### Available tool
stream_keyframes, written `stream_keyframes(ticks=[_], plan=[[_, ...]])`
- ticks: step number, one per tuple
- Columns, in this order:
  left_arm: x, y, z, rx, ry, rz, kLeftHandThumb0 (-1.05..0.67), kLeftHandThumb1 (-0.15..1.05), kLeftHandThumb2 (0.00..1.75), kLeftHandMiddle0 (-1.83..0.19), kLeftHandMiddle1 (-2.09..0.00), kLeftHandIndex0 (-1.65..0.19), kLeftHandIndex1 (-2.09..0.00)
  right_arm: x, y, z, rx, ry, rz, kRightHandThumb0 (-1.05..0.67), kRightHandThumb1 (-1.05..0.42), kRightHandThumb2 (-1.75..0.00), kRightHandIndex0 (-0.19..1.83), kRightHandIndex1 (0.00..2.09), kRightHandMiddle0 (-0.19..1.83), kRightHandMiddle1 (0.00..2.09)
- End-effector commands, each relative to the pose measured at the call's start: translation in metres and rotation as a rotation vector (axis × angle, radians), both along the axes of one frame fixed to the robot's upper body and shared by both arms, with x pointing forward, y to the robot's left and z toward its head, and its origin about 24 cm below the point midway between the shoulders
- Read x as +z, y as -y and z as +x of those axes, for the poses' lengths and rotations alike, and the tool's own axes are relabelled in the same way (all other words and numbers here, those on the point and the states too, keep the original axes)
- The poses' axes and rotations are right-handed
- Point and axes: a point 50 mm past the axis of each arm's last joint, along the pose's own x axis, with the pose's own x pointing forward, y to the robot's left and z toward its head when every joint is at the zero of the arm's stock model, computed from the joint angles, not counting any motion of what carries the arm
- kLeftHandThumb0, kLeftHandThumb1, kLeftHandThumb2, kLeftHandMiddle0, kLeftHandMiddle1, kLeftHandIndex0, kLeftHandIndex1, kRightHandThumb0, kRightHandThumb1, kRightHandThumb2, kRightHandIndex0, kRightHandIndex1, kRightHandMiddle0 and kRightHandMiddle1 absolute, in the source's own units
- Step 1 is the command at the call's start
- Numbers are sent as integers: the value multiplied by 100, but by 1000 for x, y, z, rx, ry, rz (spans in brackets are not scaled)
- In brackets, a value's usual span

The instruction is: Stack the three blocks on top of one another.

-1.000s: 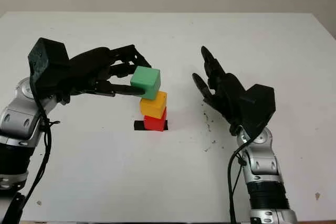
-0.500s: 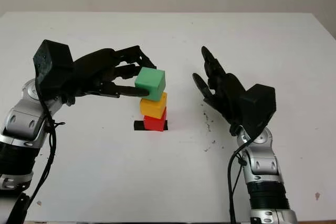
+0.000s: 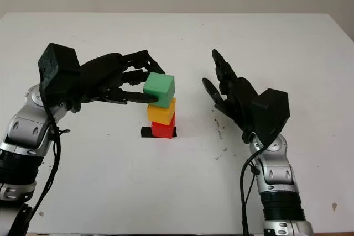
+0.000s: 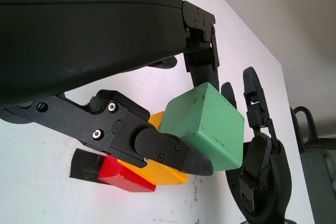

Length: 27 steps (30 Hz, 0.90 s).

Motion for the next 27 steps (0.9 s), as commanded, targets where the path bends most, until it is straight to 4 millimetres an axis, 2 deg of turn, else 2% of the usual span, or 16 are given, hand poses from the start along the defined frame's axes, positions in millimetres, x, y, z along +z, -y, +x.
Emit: stream_keyframes(ticks=[1, 7, 14, 27], plan=[[0, -1, -1, 16, 6, 6, -43, 105, 24, -20, -19, -39, -183, 2, 2, -1, -4, 22, -23, -75, -105, -39, -13, 6, -5, 6], [-1, -2, -1, 37, -8, 10, -43, 105, 13, -20, -18, -43, -175, 3, 2, -2, -7, 52, -88, -75, -105, -42, -10, 7, -3, 6], [-1, -2, -2, 34, -15, 24, -45, 102, 6, -18, -15, -33, -154, 3, 1, -2, -7, 63, -100, -74, -105, -42, -7, 7, -1, 7], [-1, 0, -5, -30, -52, -1, -46, 101, 5, -16, -12, -29, -152, 3, 2, -2, -10, 61, -111, -75, -105, -43, -8, 6, -2, 6]])
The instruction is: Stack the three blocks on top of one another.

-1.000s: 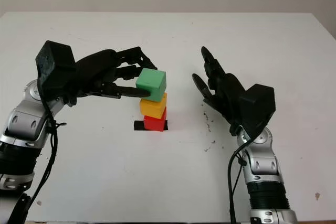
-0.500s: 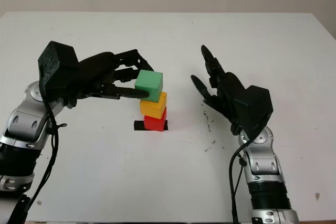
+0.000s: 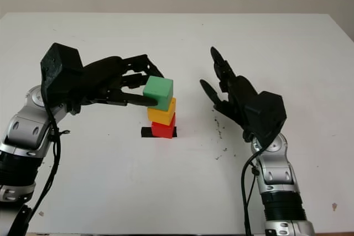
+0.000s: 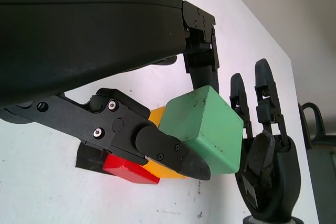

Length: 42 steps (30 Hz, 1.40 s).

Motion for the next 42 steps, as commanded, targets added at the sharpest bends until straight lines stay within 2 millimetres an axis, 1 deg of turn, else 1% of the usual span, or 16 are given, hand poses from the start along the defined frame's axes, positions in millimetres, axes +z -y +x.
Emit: stream_keyframes(ticks=[1, 7, 9, 10, 12, 15, 16, 17, 19, 20, 22, 27, 33, 37, 40, 42], plan=[[1, -1, -2, -16, 1, -7, -46, 101, 5, -16, -12, -29, -151, 0, 2, -1, -7, 2, -17, -75, -105, -43, -8, 6, -1, 6], [3, -2, -5, -37, -2, -10, -44, 100, 5, -13, -9, -21, -142, -1, 2, -2, 0, -3, 12, -75, -105, -41, -9, 5, -2, 6], [3, -2, -5, -40, 15, 3, -45, 100, 5, -13, -8, -20, -137, -1, 2, -2, -1, -2, 4, -75, -105, -41, -8, 6, -1, 6], [3, -3, -6, -41, 25, 10, -46, 101, 6, -12, -8, -16, -130, -1, 2, -2, -1, -1, 0, -75, -105, -41, -8, 6, -2, 6], [4, -3, -6, -39, 41, 21, -46, 101, 6, -11, -7, -13, -124, -1, 2, -2, -2, 0, -3, -74, -105, -42, -8, 6, -2, 5], [3, -4, -6, -25, 73, 36, -47, 101, 5, -10, -6, -9, -103, -1, 2, -2, -2, 3, -3, -73, -105, -42, -8, 6, -2, 6], [4, -4, -6, -17, 90, 41, -47, 101, 5, -10, -6, -8, -88, -1, 2, -2, -3, 5, -1, -73, -105, -42, -7, 6, -2, 6], [4, -4, -7, -11, 103, 42, -47, 101, 5, -10, -6, -8, -79, -1, 3, -2, -3, 13, -10, -73, -105, -42, -7, 6, -1, 6], [4, -3, -8, -3, 124, 33, -46, 101, 5, -10, -6, -6, -68, -2, 3, -3, -1, 15, -10, -73, -105, -43, -7, 6, -1, 6], [4, -3, -8, 3, 136, 27, -44, 101, 5, -11, -6, -8, -56, -2, 3, -3, -2, 9, -5, -73, -105, -42, -7, 6, -1, 6], [4, -3, -9, 10, 156, 14, -42, 101, 5, -13, -6, -9, -46, -2, 3, -2, 0, -2, 15, -74, -105, -41, -8, 5, -2, 5], [3, -2, -9, 17, 174, 5, -40, 101, 5, -11, -5, -8, -39, -2, 3, -3, -3, 0, 8, -74, -105, -41, -8, 5, -1, 6], [3, -4, -9, 2, 182, 15, -42, 101, 5, -7, -4, -7, -29, -1, 3, -3, -1, 8, -1, -74, -105, -42, -8, 5, -2, 5], [5, -11, -13, -16, 157, -4, -50, 98, 5, 0, -3, -5, -23, -2, 3, -3, 0, 8, 8, -73, -105, -42, -7, 6, -1, 6], [10, -19, -18, -52, 132, -22, -52, 95, 4, 5, -3, -1, -17, -2, 3, -3, -1, 0, 9, -74, -105, -42, -7, 5, -1, 6], [13, -25, -22, -81, 113, -29, -60, 95, 5, 9, -2, 4, -13, -3, 3, -3, -2, -3, 8, -75, -105, -41, -7, 6, -1, 6]])
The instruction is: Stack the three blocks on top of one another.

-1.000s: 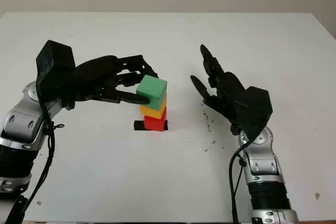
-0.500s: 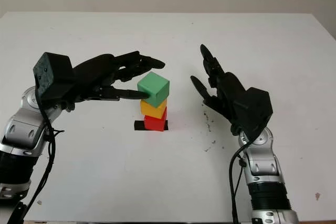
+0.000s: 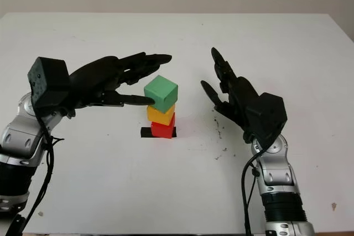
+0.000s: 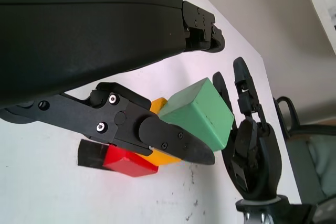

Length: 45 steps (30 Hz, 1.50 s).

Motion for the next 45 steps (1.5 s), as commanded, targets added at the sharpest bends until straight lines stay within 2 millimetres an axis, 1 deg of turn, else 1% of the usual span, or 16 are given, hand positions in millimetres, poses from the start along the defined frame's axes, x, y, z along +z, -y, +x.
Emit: stream_keyframes(ticks=[1, 5, 10, 13, 15, 16, 18, 19, 21, 23, 26, 32, 35, 37, 41, 45], plan=[[7, -8, -6, -20, 0, -5, -62, 95, 5, 10, -2, 5, -12, 1, 2, -1, -3, -1, -2, -75, -105, -41, -7, 6, -1, 6], [19, -21, -14, -53, -15, -38, -72, 93, 5, 15, -2, 10, -7, 1, 2, -1, -3, 3, -5, -76, -105, -41, -7, 5, -1, 6], [26, -39, -19, -42, -13, -114, -74, 93, 5, 18, -3, 14, -5, 1, 1, 0, 4, -3, 4, -76, -105, -41, -8, 5, -1, 5], [25, -50, -19, 45, -12, -223, -81, 95, 6, 17, -5, 12, -6, 1, 0, 0, -4, -4, 2, -75, -105, -40, -7, 6, -1, 6], [20, -54, -18, 114, -5, -323, -82, 98, 7, 15, -5, 11, -6, 0, 0, 1, -8, -6, 15, -75, -105, -40, -6, 6, 0, 6], [14, -55, -17, 187, 8, -404, -79, 102, 16, 11, -7, 9, -7, 0, -1, 2, -12, -6, 21, -75, -105, -40, -7, 6, 0, 6], [3, -55, -17, 341, 35, -524, -72, 104, 38, 7, -7, 7, -7, 1, -2, 2, -18, -6, 40, -75, -105, -40, -7, 6, 0, 6], [-1, -54, -16, 403, 57, -561, -70, 104, 45, 7, -6, 8, -6, 1, -3, 3, -19, 0, 43, -75, -105, -40, -7, 5, 0, 6], [-8, -52, -15, 476, 108, -585, -68, 105, 49, 9, -5, 12, -4, 1, -5, 4, -20, 7, 45, -76, -105, -41, -8, 5, -1, 5], [-18, -48, -13, 559, 159, -579, -66, 105, 51, 12, -4, 13, -4, 0, -7, 5, -23, 10, 86, -77, -105, -41, -9, 5, -2, 5], [-30, -41, -10, 610, 171, -577, -66, 105, 51, 16, -3, 17, -2, -1, -12, 6, -19, 16, 136, -77, -105, -43, -11, 4, -5, 3], [-72, -21, -6, 579, 75, -452, -67, 105, 64, 19, 0, 19, 0, -7, -21, 7, -11, 12, 180, -77, -105, -49, -17, 3, -13, 1], [-86, -13, -6, 583, 44, -431, -72, 105, 65, 19, 0, 19, 0, -8, -23, 7, -21, 6, 195, -77, -105, -50, -19, 2, -16, 1], [-91, -9, -8, 582, 33, -421, -75, 105, 67, 19, 0, 19, 0, -9, -25, 7, -35, 7, 197, -79, -105, -48, -19, 2, -16, 2], [-100, 0, -12, 551, 14, -437, -73, 105, 69, 19, 0, 19, 0, -12, -29, 6, -77, 3, 166, -82, -105, -52, -19, 0, -19, 1], [-99, 1, -15, 513, -19, -467, -76, 105, 72, 19, 0, 19, 0, -14, -31, 6, -97, -13, 179, -84, -105, -55, -19, 0, -19, 0]])
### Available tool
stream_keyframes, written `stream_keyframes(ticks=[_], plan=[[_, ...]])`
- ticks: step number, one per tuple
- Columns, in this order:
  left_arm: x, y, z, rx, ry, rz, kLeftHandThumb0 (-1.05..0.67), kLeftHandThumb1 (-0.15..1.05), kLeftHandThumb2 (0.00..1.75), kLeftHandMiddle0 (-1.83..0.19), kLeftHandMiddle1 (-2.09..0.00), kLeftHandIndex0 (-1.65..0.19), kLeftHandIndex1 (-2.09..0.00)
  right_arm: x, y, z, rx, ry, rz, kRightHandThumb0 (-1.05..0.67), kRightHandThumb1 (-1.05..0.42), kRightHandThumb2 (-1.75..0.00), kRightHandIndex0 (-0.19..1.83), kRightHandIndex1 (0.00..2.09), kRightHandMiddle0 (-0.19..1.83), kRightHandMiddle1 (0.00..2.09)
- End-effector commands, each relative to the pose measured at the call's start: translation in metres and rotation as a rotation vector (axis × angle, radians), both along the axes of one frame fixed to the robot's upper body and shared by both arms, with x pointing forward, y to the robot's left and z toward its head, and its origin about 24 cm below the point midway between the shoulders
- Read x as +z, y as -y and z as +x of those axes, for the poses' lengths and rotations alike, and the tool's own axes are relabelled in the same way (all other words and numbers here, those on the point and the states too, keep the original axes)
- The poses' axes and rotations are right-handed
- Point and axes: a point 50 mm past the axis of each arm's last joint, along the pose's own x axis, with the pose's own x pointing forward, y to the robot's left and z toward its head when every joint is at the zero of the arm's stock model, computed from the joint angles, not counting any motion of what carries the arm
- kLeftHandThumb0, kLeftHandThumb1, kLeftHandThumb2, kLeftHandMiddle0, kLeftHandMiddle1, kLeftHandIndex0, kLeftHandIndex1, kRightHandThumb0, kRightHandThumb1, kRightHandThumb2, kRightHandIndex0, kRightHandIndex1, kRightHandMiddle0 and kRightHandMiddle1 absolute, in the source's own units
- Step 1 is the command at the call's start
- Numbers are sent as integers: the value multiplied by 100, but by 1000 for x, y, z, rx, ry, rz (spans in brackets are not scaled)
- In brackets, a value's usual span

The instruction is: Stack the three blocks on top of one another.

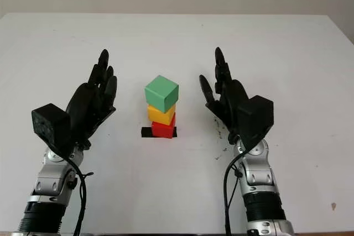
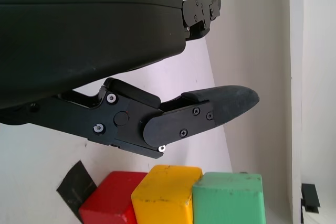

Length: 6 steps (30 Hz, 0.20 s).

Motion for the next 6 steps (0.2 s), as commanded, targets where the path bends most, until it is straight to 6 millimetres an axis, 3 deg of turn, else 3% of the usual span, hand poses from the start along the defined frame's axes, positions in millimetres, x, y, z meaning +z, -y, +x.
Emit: stream_keyframes(ticks=[1, 6], plan=[[2, -2, -3, -7, 5, -19, -77, 105, 72, 19, 0, 19, 0, 2, -1, 0, -1, 12, 9, -84, -105, -56, -19, 0, -19, 0], [8, -5, -5, -17, 28, -88, -76, 105, 73, 19, 0, 19, 0, 3, 1, 3, -1, 20, 25, -83, -105, -56, -19, 0, -19, 0]])
